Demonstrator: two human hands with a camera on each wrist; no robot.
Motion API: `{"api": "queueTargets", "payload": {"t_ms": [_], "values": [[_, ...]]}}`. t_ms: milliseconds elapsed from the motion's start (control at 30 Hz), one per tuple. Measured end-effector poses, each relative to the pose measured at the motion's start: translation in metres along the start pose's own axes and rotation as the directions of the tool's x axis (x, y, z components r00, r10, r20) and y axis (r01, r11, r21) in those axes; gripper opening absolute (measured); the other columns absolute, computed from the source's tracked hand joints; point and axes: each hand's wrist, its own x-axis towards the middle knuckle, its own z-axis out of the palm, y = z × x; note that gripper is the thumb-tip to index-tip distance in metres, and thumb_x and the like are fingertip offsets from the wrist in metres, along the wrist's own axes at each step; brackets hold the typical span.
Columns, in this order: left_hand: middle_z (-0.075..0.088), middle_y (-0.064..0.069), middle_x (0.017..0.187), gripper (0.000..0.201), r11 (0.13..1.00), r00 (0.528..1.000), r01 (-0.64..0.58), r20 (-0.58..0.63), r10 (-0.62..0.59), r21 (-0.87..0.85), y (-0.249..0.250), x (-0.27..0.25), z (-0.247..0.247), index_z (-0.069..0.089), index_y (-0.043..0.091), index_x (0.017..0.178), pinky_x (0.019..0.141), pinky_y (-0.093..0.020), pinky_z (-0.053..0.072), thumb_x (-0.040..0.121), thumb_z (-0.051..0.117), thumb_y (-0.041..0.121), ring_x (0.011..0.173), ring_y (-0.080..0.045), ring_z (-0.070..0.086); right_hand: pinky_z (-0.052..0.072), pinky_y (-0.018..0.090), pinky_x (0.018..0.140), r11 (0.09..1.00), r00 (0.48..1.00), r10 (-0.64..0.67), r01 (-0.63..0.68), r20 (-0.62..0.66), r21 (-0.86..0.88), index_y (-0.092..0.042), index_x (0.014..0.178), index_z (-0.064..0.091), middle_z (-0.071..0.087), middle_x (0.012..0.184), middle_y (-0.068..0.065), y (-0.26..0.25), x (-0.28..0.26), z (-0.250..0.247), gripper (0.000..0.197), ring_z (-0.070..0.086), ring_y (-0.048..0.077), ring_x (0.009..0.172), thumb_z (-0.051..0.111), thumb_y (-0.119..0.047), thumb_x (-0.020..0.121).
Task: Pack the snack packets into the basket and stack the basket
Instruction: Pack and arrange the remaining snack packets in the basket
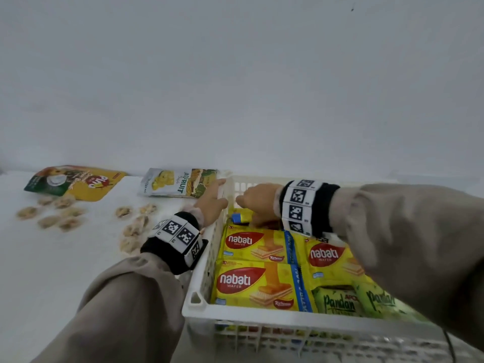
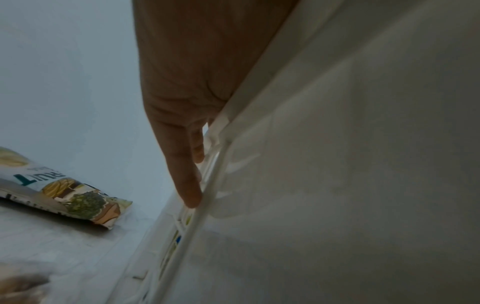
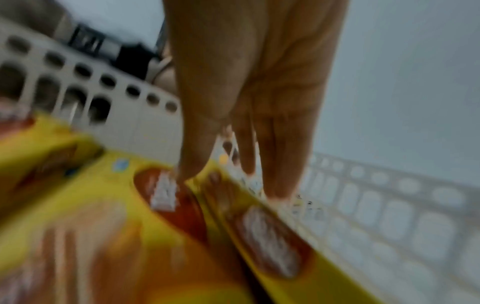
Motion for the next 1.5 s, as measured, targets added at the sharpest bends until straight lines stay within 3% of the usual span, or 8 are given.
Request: {"api": "queueTargets", "payload": {"t_ms": [200,400,567,667,767,1033,1233,1500], "values": [[0.019,-0.005,0.153,0.059,1.0,1.0,0.005,0.012,-0.005,-0.029,-0.002,0.002,0.0,0.021,0.018,0.145,0.11,-0.034,0.024,0.092,0.04,0.002,0.139,-0.023,0.022,0.037,0.02,0.08,0.958,0.969,0.013,-0.083,0.248,0.276,-0.015,0.136,0.043,0.048,0.134,0.007,0.034,0.003,0.005,0.062,0.05,0.022,0.118,0.068,-0.033,0.082],[0.019,-0.005,0.153,0.059,0.999,1.0,-0.007,0.019,0.008,-0.048,-0.003,0.004,-0.001,0.021,0.017,0.145,0.111,-0.034,0.022,0.092,0.04,0.001,0.139,-0.022,0.02,0.04,0.032,0.089,0.916,0.941,-0.006,-0.131,0.339,0.38,-0.023,0.117,0.047,0.039,0.137,0.005,0.05,0.016,0.021,0.049,0.041,0.024,0.125,0.075,-0.024,0.076],[0.019,-0.005,0.153,0.06,0.998,0.999,-0.013,0.036,0.015,-0.067,-0.004,0.004,0.0,0.021,0.016,0.145,0.113,-0.036,0.021,0.09,0.041,-0.001,0.14,-0.022,0.019,0.038,0.023,0.061,0.867,0.936,-0.06,-0.124,0.348,0.482,-0.03,0.077,0.042,0.049,0.093,-0.004,0.054,0.026,0.025,0.039,0.043,0.007,0.071,0.078,-0.018,0.072],[0.019,-0.005,0.153,0.061,0.997,0.999,-0.01,0.035,0.012,-0.076,-0.004,0.005,-0.001,0.021,0.016,0.145,0.112,-0.034,0.02,0.09,0.04,-0.001,0.14,-0.021,0.019,0.033,0.023,0.053,0.88,0.957,0.014,-0.149,0.288,0.45,-0.026,0.072,0.04,0.048,0.094,0.004,0.054,0.026,0.024,0.041,0.041,0.01,0.065,0.08,-0.028,0.069],[0.019,-0.005,0.153,0.06,0.998,0.999,-0.016,0.036,0.019,-0.064,-0.004,0.005,-0.001,0.021,0.017,0.145,0.112,-0.033,0.02,0.091,0.04,-0.001,0.14,-0.021,0.019,0.038,0.027,0.062,0.931,0.965,0.081,-0.162,0.248,0.326,-0.025,0.073,0.041,0.049,0.091,-0.001,0.05,0.027,0.022,0.046,0.047,0.018,0.08,0.079,-0.048,0.063],[0.018,-0.005,0.154,0.06,0.998,0.999,-0.009,0.05,0.012,-0.06,-0.005,0.007,-0.001,0.02,0.019,0.145,0.111,-0.034,0.021,0.091,0.039,0.001,0.139,-0.022,0.02,0.037,0.025,0.053,0.997,0.96,0.074,-0.072,0.27,-0.016,-0.006,0.096,0.059,0.056,0.089,0.004,0.037,0.036,0.019,0.075,0.053,0.021,0.076,0.063,-0.073,0.062],[0.019,-0.005,0.153,0.06,0.997,0.998,-0.011,0.054,0.015,-0.083,-0.005,0.008,-0.001,0.021,0.019,0.145,0.111,-0.034,0.021,0.091,0.04,0.0,0.139,-0.022,0.021,0.046,0.029,0.068,0.989,0.954,-0.026,-0.018,0.297,0.145,-0.016,0.088,0.055,0.051,0.118,0.011,0.049,0.034,0.02,0.038,0.051,0.022,0.089,0.08,-0.037,0.068],[0.02,-0.004,0.153,0.06,0.997,0.999,-0.015,0.048,0.019,-0.08,-0.006,0.009,-0.001,0.021,0.019,0.144,0.111,-0.035,0.022,0.09,0.04,0.0,0.138,-0.022,0.022,0.035,0.028,0.067,0.998,0.951,-0.054,0.041,0.305,0.05,-0.018,0.089,0.048,0.043,0.102,0.003,0.042,0.046,0.026,0.037,0.043,0.021,0.09,0.08,-0.024,0.07]]}}
